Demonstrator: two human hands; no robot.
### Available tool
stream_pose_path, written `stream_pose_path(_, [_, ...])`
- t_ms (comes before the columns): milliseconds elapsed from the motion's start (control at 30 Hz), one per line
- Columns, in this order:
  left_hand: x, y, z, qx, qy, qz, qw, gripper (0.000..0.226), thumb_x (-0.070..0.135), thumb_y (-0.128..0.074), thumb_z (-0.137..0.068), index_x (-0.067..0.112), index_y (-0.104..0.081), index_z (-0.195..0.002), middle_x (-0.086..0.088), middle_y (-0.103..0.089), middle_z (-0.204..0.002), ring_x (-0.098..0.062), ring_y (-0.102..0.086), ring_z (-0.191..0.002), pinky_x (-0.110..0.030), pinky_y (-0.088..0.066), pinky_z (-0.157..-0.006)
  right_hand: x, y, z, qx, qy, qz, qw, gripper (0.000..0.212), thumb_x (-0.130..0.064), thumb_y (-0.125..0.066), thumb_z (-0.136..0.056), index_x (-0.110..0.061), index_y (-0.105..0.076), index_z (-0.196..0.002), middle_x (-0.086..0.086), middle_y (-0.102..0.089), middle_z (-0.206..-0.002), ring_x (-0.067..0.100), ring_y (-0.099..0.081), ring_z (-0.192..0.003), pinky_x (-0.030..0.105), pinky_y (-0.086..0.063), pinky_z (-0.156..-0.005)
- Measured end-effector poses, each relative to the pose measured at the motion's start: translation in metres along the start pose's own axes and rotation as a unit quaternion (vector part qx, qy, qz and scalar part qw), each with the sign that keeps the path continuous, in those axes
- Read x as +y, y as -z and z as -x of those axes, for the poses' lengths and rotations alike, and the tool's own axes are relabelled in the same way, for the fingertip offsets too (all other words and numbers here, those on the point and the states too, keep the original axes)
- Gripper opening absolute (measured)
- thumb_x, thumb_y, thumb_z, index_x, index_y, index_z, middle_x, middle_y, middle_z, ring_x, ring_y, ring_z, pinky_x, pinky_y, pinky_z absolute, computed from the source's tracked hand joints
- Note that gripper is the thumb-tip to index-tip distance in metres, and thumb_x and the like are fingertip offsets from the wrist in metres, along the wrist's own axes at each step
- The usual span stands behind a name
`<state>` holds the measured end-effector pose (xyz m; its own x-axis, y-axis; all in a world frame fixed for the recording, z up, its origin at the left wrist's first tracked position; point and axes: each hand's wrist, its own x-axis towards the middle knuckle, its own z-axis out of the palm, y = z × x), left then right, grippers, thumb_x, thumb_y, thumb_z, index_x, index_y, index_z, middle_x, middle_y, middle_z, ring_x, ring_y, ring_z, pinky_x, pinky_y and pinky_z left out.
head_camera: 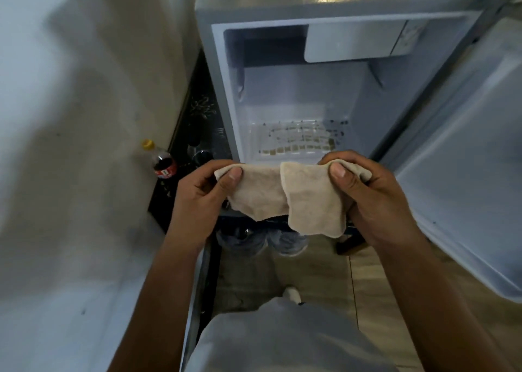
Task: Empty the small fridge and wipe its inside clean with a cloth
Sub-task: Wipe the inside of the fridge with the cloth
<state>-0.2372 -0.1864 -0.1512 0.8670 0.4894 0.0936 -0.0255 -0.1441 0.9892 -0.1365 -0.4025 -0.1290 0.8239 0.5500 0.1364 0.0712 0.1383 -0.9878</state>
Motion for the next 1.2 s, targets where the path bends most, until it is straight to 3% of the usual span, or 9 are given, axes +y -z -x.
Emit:
stream_pose_path(200, [-0.009,-0.011,-0.044,-0.031,0.000,-0.008,0.999,0.019,0.028,-0.061,-0.088,0.016,-0.072,-0.099,0.006,-0.072,-0.089,0.000,-0.067,-0.085,-0.014,-0.053,-0.072,0.007,0.019,-0.033,0.026,0.007,-0.013,1.000,0.012,-0.039,-0.065,-0.090,-0.032,-0.075,-0.092,-0.001,-0.075,-0.100,0.024,-0.069,-0.100,0.035,-0.055,-0.084])
stream_pose_path(333, [-0.019,-0.007,-0.074,-0.056,0.010,-0.018,0.998,0.015,0.019,-0.062,-0.093,0.011,-0.072,-0.101,0.003,-0.073,-0.091,0.001,-0.067,-0.085,-0.013,-0.052,-0.073,0.019,0.012,-0.048,0.068,-0.020,0.000,0.997,0.020,-0.053,-0.068,-0.084,-0.035,-0.074,-0.091,-0.012,-0.071,-0.096,0.011,-0.065,-0.095,0.027,-0.052,-0.082])
stream_pose_path(533, [-0.043,-0.001,-0.117,-0.143,0.040,-0.047,0.988,0.011,0.012,-0.065,-0.095,0.015,-0.072,-0.103,0.014,-0.073,-0.085,0.003,-0.067,-0.081,-0.013,-0.052,-0.073,0.030,-0.010,-0.062,0.140,0.000,0.002,0.990,0.015,-0.044,-0.068,-0.089,-0.031,-0.073,-0.093,-0.010,-0.070,-0.097,0.011,-0.064,-0.096,0.026,-0.051,-0.084])
stream_pose_path(667, [-0.048,-0.001,-0.130,-0.093,0.041,-0.069,0.992,0.011,0.023,-0.071,-0.091,0.025,-0.065,-0.100,0.012,-0.068,-0.089,0.004,-0.064,-0.081,-0.012,-0.050,-0.075,0.027,-0.023,-0.070,0.179,0.006,0.008,0.984,0.011,-0.031,-0.062,-0.091,-0.030,-0.073,-0.092,-0.007,-0.071,-0.096,0.014,-0.065,-0.094,0.029,-0.051,-0.082])
stream_pose_path(767, [-0.041,-0.001,-0.131,-0.201,0.008,-0.077,0.976,0.016,0.035,-0.069,-0.090,0.031,-0.066,-0.105,0.014,-0.073,-0.102,0.001,-0.069,-0.096,-0.017,-0.056,-0.085,0.028,-0.029,-0.075,0.189,0.008,0.016,0.982,0.010,-0.029,-0.063,-0.094,-0.030,-0.073,-0.093,-0.007,-0.071,-0.096,0.015,-0.065,-0.095,0.031,-0.051,-0.082])
stream_pose_path(900, [-0.027,-0.011,-0.134,-0.349,0.047,0.040,0.935,0.041,0.058,-0.067,-0.083,0.036,-0.063,-0.116,0.023,-0.074,-0.110,0.001,-0.069,-0.110,-0.013,-0.053,-0.087,0.028,-0.037,-0.084,0.160,0.016,0.038,0.986,0.011,-0.020,-0.062,-0.096,-0.022,-0.072,-0.097,-0.005,-0.072,-0.097,0.015,-0.067,-0.094,0.030,-0.055,-0.081])
stream_pose_path(1000, [-0.019,-0.021,-0.134,-0.317,0.091,0.107,0.938,0.017,0.027,-0.068,-0.092,0.027,-0.069,-0.109,0.016,-0.078,-0.102,-0.002,-0.072,-0.102,-0.015,-0.056,-0.083,0.030,-0.036,-0.087,0.206,0.043,0.110,0.971,0.014,-0.018,-0.059,-0.097,-0.013,-0.071,-0.103,-0.005,-0.074,-0.103,0.011,-0.069,-0.100,0.027,-0.056,-0.083])
stream_pose_path(1067, [-0.014,-0.024,-0.133,-0.275,0.101,0.120,0.949,0.018,0.009,-0.062,-0.094,0.022,-0.073,-0.102,0.011,-0.079,-0.094,-0.003,-0.073,-0.093,-0.015,-0.056,-0.079,0.039,-0.031,-0.089,0.245,0.054,0.173,0.952,0.018,-0.021,-0.062,-0.097,-0.009,-0.071,-0.107,0.000,-0.072,-0.112,0.014,-0.067,-0.108,0.030,-0.054,-0.090])
stream_pose_path(1200, [0.002,-0.020,-0.134,-0.282,0.058,0.079,0.954,0.018,0.014,-0.067,-0.089,0.025,-0.072,-0.101,0.013,-0.079,-0.093,-0.002,-0.073,-0.091,-0.015,-0.057,-0.076,0.059,-0.028,-0.086,0.197,-0.036,-0.004,0.980,0.042,-0.041,-0.076,-0.085,-0.019,-0.068,-0.119,0.004,-0.069,-0.123,0.022,-0.065,-0.117,0.040,-0.057,-0.094])
